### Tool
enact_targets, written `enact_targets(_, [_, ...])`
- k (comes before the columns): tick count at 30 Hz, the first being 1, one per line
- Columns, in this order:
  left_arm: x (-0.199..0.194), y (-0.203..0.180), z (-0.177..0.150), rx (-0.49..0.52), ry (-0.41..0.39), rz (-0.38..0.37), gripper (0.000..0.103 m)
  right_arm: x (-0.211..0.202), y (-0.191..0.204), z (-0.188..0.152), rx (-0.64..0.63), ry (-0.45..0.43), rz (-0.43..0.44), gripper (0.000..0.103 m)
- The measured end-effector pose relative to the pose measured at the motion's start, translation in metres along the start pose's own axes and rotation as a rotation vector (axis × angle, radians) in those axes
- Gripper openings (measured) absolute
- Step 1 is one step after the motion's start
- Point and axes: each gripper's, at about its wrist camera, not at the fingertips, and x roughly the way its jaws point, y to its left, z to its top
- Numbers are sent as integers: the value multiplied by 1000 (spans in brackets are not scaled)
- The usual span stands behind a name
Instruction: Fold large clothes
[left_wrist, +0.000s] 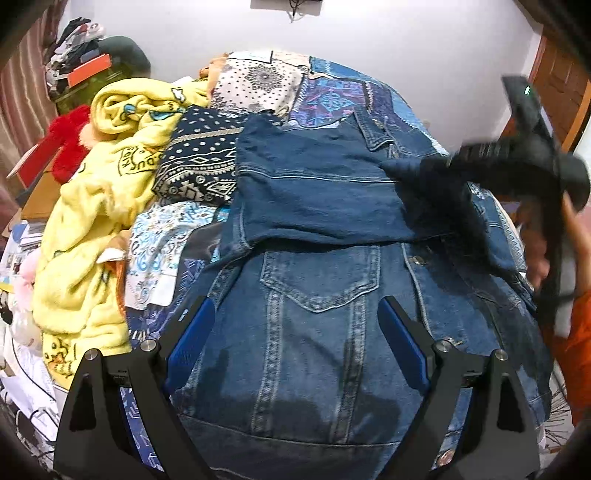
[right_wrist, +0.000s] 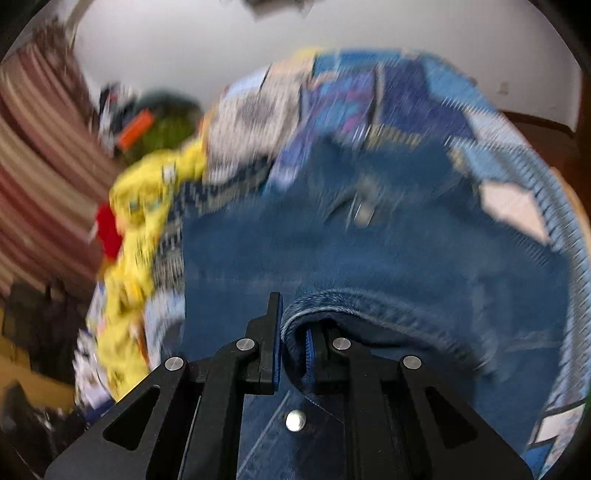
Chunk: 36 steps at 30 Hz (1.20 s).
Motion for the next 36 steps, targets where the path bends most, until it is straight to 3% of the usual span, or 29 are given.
enact_targets(6, [-2,-7,3,7,-4,14,90,14,0,-27,-55,120,-17,14])
enact_targets(12, [-8,-33,19,71,-35,21,90,4,-21,-38,1,240,62,38])
enact_targets(15, [-8,-52,33,107,-52,10,90,-20,-31,-43,-20,206,57,41])
enact_targets(20, [3,-93,59,204,-71,6,91,-76,-61,-45,-55,52,-31,44])
enact_targets(24, [24,-136,76,313,-53,-3,91,-111,-90,-47,-43,-70,-148,65])
enact_targets(26, [38,-156,81,364,-31,-14,91,-124,-106,-51,-33,-121,-200,68])
enact_targets(29, [61,-183,83,450,9,-17,91,-127,-129,-57,6,-122,-245,69])
enact_targets(36, [120,-238,79,665,66,1,91,-105,-168,-76,112,-53,-259,69])
